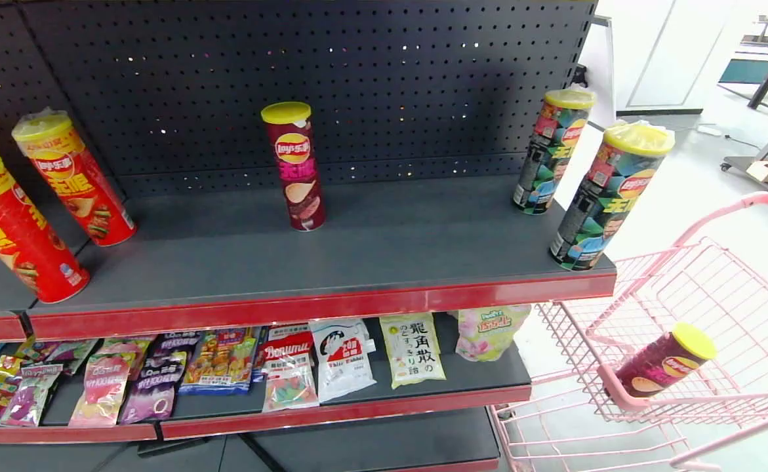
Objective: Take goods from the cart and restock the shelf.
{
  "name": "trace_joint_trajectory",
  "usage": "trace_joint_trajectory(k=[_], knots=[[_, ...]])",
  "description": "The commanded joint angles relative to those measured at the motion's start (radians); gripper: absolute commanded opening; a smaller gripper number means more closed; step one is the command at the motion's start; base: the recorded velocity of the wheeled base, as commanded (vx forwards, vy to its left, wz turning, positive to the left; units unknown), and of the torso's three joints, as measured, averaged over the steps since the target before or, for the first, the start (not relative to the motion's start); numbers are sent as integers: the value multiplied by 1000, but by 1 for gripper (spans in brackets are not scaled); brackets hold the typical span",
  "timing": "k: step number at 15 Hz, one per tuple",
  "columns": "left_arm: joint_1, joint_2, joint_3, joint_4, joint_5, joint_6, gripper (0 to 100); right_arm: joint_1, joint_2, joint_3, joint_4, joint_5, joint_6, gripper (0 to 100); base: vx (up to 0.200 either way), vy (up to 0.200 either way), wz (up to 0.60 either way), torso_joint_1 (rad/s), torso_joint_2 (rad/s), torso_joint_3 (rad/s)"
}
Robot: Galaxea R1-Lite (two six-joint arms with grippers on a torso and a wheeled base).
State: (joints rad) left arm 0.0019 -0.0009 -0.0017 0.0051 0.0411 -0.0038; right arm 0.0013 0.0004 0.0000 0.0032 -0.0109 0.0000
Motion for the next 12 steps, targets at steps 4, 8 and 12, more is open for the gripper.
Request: trace_joint_trajectory(k=[4, 8, 12], knots=[[1, 1, 0, -1, 0, -1, 100, 0, 1, 0, 0, 0, -2, 100, 0, -200, 0, 2, 2, 4], [0, 1, 0, -1, 0, -1, 100, 0, 1, 0, 0, -1, 0, 100, 0, -50, 0, -1, 2, 1], [1, 1, 0, -1, 0, -1, 100, 0, 1, 0, 0, -1, 0, 100, 0, 0, -600, -2, -2, -1]])
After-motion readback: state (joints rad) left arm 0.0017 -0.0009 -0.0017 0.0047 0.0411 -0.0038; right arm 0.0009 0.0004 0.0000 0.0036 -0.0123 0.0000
